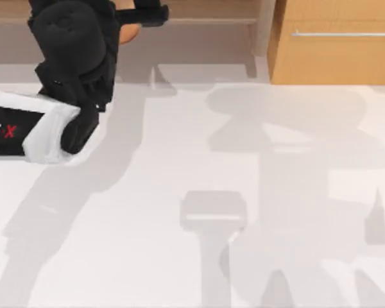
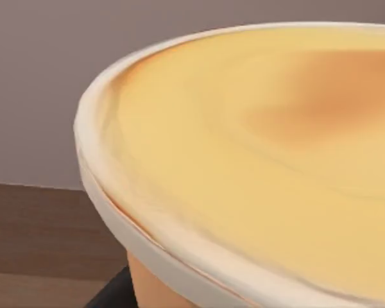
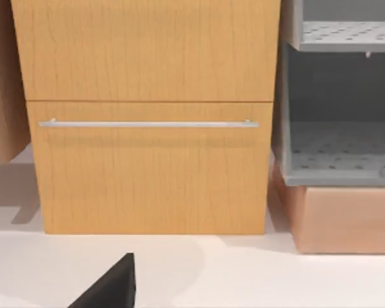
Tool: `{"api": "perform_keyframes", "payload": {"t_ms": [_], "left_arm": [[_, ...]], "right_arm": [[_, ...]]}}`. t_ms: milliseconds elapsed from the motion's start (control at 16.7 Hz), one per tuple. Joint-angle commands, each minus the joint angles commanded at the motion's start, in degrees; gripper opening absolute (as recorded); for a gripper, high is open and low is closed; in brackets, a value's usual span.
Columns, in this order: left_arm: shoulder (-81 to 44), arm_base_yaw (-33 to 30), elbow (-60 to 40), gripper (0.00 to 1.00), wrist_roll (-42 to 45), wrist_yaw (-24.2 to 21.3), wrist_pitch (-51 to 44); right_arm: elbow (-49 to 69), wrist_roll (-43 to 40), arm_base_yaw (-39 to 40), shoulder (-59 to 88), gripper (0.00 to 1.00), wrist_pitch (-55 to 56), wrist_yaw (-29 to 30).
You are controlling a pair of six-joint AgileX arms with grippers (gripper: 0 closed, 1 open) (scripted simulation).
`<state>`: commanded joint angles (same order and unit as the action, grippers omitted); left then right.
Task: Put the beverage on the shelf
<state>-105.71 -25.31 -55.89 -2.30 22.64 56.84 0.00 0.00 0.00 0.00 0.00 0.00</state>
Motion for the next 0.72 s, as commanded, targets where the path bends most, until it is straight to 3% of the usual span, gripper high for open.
{"api": "perform_keyframes", "payload": {"t_ms": [720], "left_arm": [[3.2, 18.8, -14.8, 0.0, 2.0, -17.7, -30.6]], "right_arm": [[0.0, 0.0, 0.0, 0.0, 1.0, 0.0, 0.0]]}}
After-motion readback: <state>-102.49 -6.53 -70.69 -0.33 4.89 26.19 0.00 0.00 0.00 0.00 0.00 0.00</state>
